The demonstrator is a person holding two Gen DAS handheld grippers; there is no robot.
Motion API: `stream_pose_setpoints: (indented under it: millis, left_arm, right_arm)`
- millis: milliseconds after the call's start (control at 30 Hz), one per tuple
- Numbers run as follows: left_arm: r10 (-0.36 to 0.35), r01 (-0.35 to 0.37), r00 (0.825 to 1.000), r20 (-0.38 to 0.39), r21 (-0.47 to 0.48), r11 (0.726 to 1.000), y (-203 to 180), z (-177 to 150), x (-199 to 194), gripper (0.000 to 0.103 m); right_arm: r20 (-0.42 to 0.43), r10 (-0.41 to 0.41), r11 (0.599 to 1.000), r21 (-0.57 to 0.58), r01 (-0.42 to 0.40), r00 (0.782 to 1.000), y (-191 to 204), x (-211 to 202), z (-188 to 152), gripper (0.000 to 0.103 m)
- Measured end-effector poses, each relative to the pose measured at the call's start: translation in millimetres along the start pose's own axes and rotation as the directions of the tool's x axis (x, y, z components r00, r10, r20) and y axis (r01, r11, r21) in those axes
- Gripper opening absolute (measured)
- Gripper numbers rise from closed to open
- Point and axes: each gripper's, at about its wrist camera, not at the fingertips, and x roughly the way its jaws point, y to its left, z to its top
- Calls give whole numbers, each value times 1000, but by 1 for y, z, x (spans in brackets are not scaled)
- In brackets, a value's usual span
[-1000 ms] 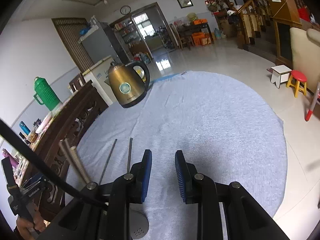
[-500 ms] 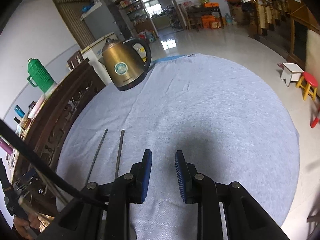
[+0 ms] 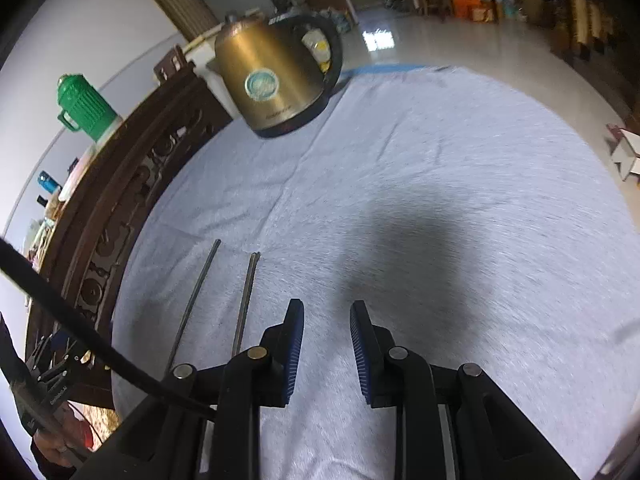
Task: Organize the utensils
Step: 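Move both open grippers away from the cup toward the loose chopsticks, then close the left gripper on a chopstick while the right gripper grasps another chopstick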
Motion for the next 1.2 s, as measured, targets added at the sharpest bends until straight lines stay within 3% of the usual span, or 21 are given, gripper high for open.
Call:
stream_pose_setpoints:
  millis: [300, 600, 700, 867, 900, 967, 1200]
  left_arm:
    - [-10, 15, 996, -90, 55, 998, -9, 14, 48, 75]
    - [-115, 127, 965, -234, 35, 991, -13, 45, 110, 75]
    - [-173, 189, 946, -273, 36, 981, -22, 57, 127, 75]
    - [-187, 204, 935, -301, 24, 979, -27, 69, 142, 75]
    - [-190, 207, 933, -305, 22, 978, -27, 69, 143, 75]
    - [-201, 220, 929, -310, 25, 975, -28, 69, 144, 75]
    - [-269, 294, 902, -337, 25, 956, -44, 80, 157, 75]
  right_arm:
    - [-151, 14, 997, -77, -26, 989, 22, 57, 34, 26]
    - [-258, 27, 979, -190, -78, 966, 69, 105, 52, 26]
    - [-294, 6, 971, -227, -76, 956, 83, 120, 54, 26]
    - [-340, -54, 962, -271, -42, 939, 100, 147, 54, 26]
    - [-345, -66, 960, -278, -34, 936, 102, 152, 53, 26]
    - [-316, -90, 954, -299, -9, 945, 108, 154, 52, 12]
    - [-238, -92, 960, -280, 22, 967, 93, 138, 47, 11]
